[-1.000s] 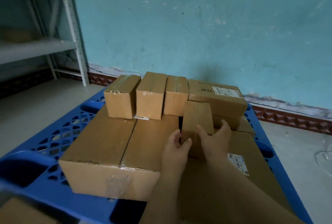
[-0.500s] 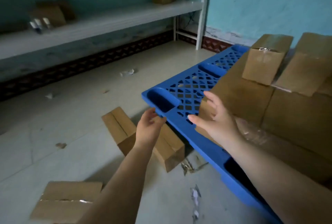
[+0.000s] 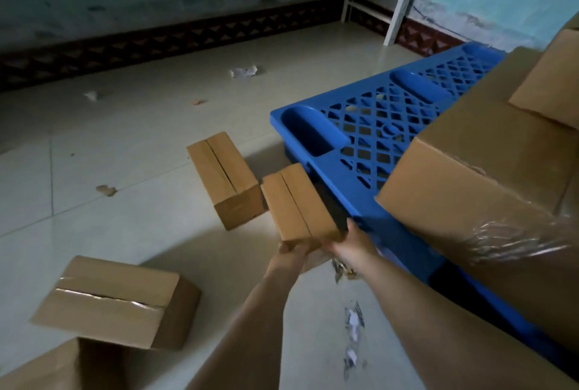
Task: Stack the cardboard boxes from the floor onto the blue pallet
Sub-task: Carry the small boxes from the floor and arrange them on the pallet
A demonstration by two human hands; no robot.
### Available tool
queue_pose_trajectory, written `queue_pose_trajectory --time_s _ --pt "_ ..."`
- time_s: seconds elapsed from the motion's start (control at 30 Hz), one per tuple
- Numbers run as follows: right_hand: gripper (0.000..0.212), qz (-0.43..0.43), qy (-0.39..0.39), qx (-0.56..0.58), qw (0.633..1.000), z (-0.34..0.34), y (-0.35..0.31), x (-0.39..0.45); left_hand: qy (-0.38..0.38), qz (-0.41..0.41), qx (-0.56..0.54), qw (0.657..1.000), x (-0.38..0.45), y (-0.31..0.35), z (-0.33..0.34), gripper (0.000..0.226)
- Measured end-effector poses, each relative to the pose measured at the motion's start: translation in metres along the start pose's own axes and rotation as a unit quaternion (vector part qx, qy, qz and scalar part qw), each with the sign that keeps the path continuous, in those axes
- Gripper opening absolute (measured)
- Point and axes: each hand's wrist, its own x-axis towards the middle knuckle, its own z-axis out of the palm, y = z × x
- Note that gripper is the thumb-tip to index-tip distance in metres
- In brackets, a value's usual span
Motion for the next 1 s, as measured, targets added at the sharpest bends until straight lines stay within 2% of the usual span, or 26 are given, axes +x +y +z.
queue_pose_trajectory --time_s 0.07,0.1,0.23,0.37,0.5,0.6,0.7,0.8,1.0 --pt "0.052 -0.006 0.016 0.043 0.999 0.011 0.006 -0.011 0.001 0.000 -0.020 1.000 -0.007 -0.005 0.007 0.036" --pt "0.044 -0.006 0.026 0.063 0.998 0.016 0.007 -0.018 0.019 0.000 -0.030 0.999 -0.011 -0.008 0.009 0.038" --pt "0.049 -0.020 0.075 0.191 0.978 0.019 -0.004 -0.048 0.111 0.059 0.008 0.992 -0.027 -0.007 0.013 0.056" --pt "0.042 -0.087 0.112 0.251 0.958 -0.005 -0.037 -0.071 0.199 0.111 -0.025 0.973 -0.051 0.022 0.015 0.048" --pt "0.038 -0.139 0.123 0.294 0.938 -0.039 -0.068 -0.098 0.211 0.186 -0.050 0.958 -0.088 0.066 0.017 0.055" --pt "0.038 -0.179 0.141 0.352 0.908 -0.077 -0.084 -0.124 0.229 0.256 -0.041 0.938 -0.124 0.106 0.031 0.050" --pt "0.048 -0.207 0.180 0.389 0.879 -0.121 -0.096 -0.156 0.223 0.308 -0.039 0.924 -0.166 0.142 0.055 0.046" --pt "0.046 -0.247 0.224 0.421 0.844 -0.173 -0.100 -0.194 0.202 0.341 -0.054 0.917 -0.214 0.173 0.090 0.047" --pt "0.051 -0.272 0.329 0.452 0.783 -0.289 -0.062 -0.272 0.091 0.405 -0.066 0.907 -0.307 0.203 0.191 0.039"
